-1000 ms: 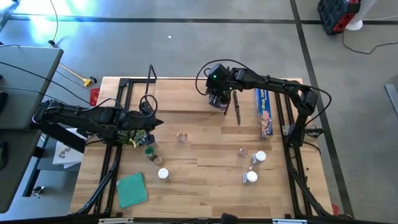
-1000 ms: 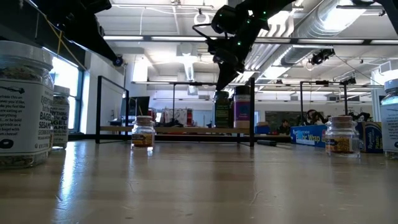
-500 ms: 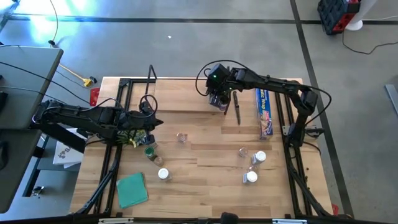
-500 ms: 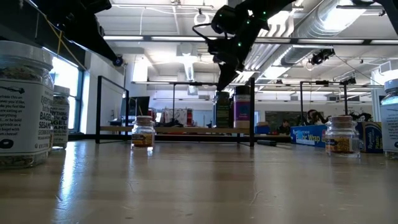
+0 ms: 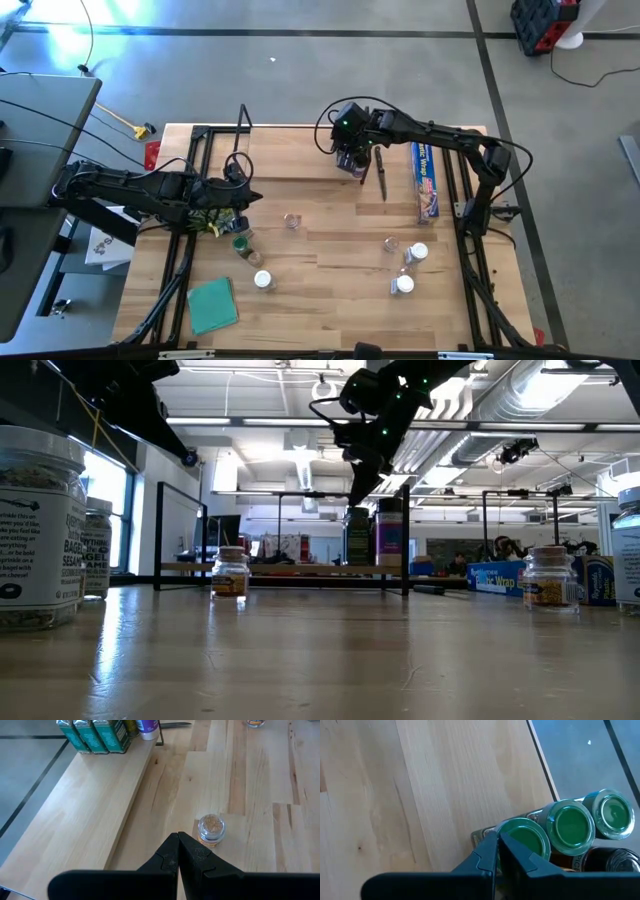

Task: Shelf spices
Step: Put the green seasoning bottle on the shelf aligned with the other green seasoning bottles

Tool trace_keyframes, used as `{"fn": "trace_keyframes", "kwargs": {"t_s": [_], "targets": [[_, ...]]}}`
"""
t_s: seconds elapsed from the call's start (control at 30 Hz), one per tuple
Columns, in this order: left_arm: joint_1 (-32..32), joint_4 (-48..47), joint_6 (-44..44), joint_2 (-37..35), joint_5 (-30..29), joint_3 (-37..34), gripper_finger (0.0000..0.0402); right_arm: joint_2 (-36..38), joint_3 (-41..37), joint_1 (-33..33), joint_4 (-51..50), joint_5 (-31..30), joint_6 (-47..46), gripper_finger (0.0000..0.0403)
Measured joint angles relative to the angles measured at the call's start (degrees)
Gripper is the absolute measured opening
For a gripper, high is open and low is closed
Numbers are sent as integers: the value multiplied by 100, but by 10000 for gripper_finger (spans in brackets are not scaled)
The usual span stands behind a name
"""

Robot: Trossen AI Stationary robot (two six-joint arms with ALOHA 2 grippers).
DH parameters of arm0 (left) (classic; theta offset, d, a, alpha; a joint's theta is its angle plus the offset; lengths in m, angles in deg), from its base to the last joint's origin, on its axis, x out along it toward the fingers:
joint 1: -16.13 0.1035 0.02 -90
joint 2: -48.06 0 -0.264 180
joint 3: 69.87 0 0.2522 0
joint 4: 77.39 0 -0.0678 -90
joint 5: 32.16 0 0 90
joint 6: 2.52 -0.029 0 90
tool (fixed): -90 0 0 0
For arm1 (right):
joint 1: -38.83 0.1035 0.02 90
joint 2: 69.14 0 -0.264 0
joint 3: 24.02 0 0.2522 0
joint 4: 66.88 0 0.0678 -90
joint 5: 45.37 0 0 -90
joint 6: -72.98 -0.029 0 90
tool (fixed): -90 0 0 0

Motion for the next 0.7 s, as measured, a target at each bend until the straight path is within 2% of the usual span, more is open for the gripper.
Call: {"fn": "trace_keyframes", "kwargs": {"t_s": [0.27, 0.7], "targets": [[0, 0, 33, 0, 0, 0, 0, 0, 0, 2, 41, 1, 48, 21], [1, -1, 46, -3, 91, 0, 0, 155, 0, 123, 117, 1, 491, 113]]}}
